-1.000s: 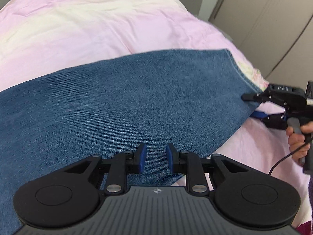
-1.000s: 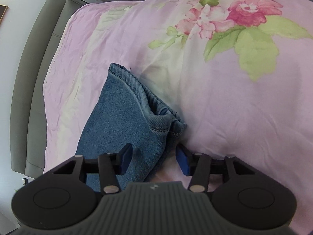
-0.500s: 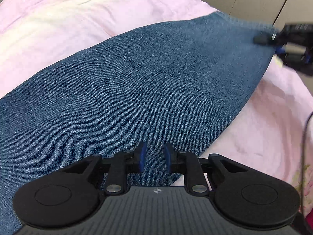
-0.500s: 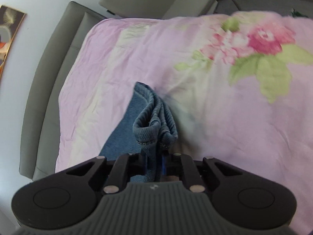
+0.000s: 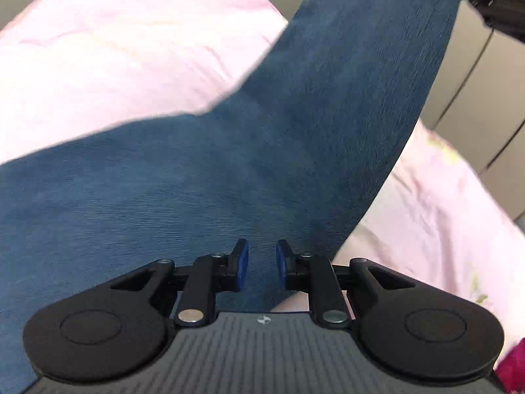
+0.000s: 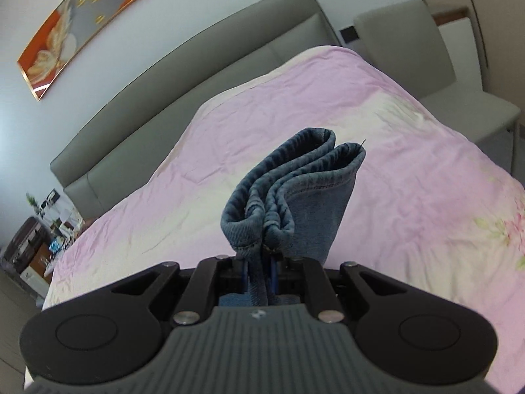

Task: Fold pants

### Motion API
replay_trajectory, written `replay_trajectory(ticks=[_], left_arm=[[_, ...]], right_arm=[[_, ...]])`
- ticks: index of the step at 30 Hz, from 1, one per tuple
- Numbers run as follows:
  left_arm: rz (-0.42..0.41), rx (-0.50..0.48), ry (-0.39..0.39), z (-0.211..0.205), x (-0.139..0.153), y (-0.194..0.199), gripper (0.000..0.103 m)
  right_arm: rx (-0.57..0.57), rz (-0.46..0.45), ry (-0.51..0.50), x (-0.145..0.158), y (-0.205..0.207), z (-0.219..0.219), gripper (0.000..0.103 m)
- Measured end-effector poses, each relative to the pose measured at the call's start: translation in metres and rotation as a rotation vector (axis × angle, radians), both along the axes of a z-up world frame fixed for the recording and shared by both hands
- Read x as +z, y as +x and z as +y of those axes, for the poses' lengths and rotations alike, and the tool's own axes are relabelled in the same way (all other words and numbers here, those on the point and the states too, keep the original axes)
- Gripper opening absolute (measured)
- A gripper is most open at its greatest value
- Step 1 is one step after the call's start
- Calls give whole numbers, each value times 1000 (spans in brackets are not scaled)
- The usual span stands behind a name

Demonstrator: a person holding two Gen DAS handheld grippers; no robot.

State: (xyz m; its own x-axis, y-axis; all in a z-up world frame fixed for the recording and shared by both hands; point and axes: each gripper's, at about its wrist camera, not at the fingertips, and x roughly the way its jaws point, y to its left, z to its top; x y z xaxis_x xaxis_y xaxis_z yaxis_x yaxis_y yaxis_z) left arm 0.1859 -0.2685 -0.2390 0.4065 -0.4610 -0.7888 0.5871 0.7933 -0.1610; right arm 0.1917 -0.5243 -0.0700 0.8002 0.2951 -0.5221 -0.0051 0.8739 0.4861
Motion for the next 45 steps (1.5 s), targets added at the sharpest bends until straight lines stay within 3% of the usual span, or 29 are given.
replay_trajectory(ticks=[4, 8, 11, 16, 21, 24, 27, 28, 32, 35, 38, 39, 40, 45], left_arm=[[-38, 96, 3, 64, 28, 4, 22], [-61, 207, 8, 129, 48, 6, 25], [-68, 298, 4, 170, 54, 7, 25], [-27, 420, -90, 228, 50, 7, 29], [37, 491, -197, 260, 36, 4, 30], [78, 511, -249, 271, 32, 10, 32], [92, 534, -277, 279, 29, 10, 32], [94, 541, -291, 281, 28, 12, 32], [123, 593, -374, 287, 30, 14, 33], [128, 593, -382, 284, 32, 15, 33], [134, 595, -357, 278, 32, 16, 33], [147, 593, -357, 274, 31, 18, 33], [159, 589, -357, 271, 31, 20, 33], [170, 590, -398, 271, 33, 19, 34]], right_arm=[[107, -1, -41, 9, 16, 64, 8], [200, 28, -55, -5, 32, 130, 9], [267, 83, -66, -29, 42, 179, 9], [366, 202, -111, -78, 50, 245, 9], [437, 269, -249, -126, 46, 293, 12], [481, 268, -318, -143, 38, 308, 24], [518, 252, -325, -139, 31, 309, 38], [531, 247, -311, -135, 30, 309, 44], [535, 235, -190, -119, 29, 300, 52], [496, 230, -185, -116, 35, 299, 52], [495, 299, -173, -132, 42, 307, 49], [486, 310, -183, -137, 42, 310, 40], [469, 314, -212, -141, 41, 312, 20], [461, 263, -144, -125, 27, 300, 12]])
